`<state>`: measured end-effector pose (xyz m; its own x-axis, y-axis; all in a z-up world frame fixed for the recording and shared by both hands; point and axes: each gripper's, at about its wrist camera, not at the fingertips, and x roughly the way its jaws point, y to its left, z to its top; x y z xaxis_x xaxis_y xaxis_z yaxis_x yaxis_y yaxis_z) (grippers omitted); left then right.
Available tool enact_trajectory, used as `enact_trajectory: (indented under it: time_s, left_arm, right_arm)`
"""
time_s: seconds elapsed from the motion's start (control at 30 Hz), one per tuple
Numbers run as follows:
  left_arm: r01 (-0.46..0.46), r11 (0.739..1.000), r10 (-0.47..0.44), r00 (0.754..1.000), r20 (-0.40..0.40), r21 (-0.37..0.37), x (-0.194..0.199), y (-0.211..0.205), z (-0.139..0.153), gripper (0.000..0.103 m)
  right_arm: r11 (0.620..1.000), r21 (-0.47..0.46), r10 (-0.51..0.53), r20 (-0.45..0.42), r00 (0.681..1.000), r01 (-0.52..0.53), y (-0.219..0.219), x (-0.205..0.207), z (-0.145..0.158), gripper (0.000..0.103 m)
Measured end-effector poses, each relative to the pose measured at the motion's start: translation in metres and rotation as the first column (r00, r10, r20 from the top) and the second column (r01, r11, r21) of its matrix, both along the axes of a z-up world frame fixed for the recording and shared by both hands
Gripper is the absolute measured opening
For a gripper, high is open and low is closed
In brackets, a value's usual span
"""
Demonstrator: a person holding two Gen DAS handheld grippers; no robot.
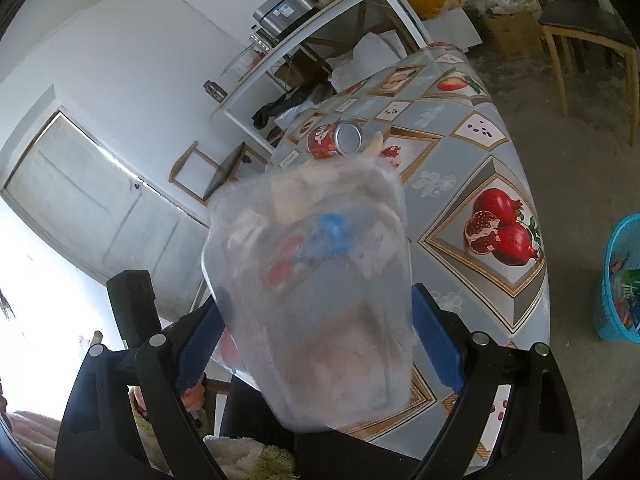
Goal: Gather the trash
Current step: 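Hold the pink sponge in the left tool while the right tool holds the clear container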
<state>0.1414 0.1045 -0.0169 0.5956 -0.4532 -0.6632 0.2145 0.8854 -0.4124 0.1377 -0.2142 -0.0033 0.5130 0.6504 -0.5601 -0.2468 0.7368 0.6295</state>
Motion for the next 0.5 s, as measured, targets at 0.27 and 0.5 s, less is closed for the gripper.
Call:
enact_trajectory:
  time_s: [0.27,0.5]
  left_arm:
    - [-0.065,0.989,0.07,0.997,0.03,-0.13,-0.008,0.018,0.005,0.086]
    - [-0.095,0.987,0.103,0.993,0.058,-0.13,-0.013,0.018,0.009,0.086]
  right_arm:
    - [1.0,-0.011,-0.011,0.008,1.0,0.011,0.005,0.0,0.003,0.086]
    - [1.0,-0.016,-0.027,0.015,1.0,0.027,0.007,-0.001,0.005,0.086]
